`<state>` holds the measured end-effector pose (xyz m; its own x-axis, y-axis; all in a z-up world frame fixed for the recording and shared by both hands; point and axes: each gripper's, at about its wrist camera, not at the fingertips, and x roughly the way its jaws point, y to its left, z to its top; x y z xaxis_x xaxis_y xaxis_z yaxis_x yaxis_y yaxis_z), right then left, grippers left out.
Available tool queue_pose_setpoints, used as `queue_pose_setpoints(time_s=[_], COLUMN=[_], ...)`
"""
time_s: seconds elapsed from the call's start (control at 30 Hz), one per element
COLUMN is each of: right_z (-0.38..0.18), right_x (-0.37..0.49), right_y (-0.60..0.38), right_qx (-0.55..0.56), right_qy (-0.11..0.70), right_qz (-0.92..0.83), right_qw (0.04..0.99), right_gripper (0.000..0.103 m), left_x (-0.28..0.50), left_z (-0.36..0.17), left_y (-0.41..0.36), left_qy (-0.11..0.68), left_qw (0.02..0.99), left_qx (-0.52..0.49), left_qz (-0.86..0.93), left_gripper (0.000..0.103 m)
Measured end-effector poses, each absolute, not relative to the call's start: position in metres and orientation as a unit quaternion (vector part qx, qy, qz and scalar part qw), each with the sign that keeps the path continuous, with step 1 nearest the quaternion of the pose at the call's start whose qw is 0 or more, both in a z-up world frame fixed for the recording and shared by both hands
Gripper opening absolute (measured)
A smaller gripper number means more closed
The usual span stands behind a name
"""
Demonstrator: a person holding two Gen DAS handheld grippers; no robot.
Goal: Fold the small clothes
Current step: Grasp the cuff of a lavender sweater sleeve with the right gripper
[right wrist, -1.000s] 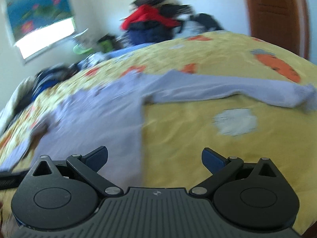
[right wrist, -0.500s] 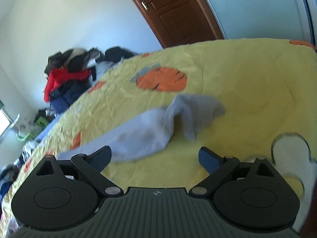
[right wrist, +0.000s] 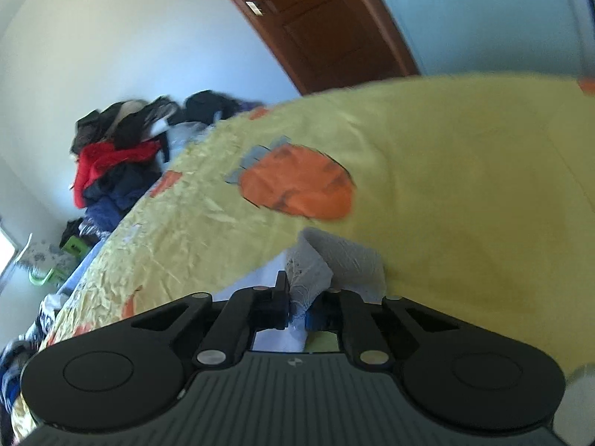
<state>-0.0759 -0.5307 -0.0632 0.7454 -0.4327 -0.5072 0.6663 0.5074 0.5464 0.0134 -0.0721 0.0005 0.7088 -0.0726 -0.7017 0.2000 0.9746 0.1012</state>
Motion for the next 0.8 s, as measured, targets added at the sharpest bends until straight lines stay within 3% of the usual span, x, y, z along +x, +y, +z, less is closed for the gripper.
queue_pose_setpoints(time_s=[0.17,0.27,0.33,0.4,0.53,0.6,0.8], right_z=[-0.009,-0.015,-0.040,-0.068,-0.093,-0.102,-0.104], right_x=[-0.077,-0.069,-0.059,-0.056,-0.086,-0.093,-0.073], right_y=[-0.514,-0.524,-0.537,-0.553,-0.570,-0.574,-0.573], right_qx=[0.269,0.283,0.298,0.344,0.457,0.501,0.488], right_qy=[0.069,0.096,0.155,0.204,0.143,0.121,0.119], right_qz=[-0.272,-0.284,-0.316,-0.326,-0.278,-0.247,-0.270], right_qw=[0.921,0.911,0.887,0.857,0.832,0.821,0.822], right_gripper=[0.011,0.012,0.023,0.026,0.048,0.047,0.024], left_x=[0.015,0.014,0.012,0.013,0.017,0.018,0.018], left_z=[0.001,0.000,0.000,0.001,0.000,-0.002,-0.006], left_y=[-0.071,-0.070,-0.069,-0.068,-0.063,-0.063,-0.065], left_qy=[0.379,0.378,0.377,0.375,0.380,0.383,0.385], left_qw=[0.919,0.919,0.919,0.921,0.920,0.919,0.918], left_qx=[0.077,0.076,0.080,0.081,0.063,0.061,0.071], left_qz=[-0.075,-0.077,-0.077,-0.072,-0.068,-0.070,-0.064], left_gripper=[0.103,0.103,0.103,0.103,0.103,0.103,0.103])
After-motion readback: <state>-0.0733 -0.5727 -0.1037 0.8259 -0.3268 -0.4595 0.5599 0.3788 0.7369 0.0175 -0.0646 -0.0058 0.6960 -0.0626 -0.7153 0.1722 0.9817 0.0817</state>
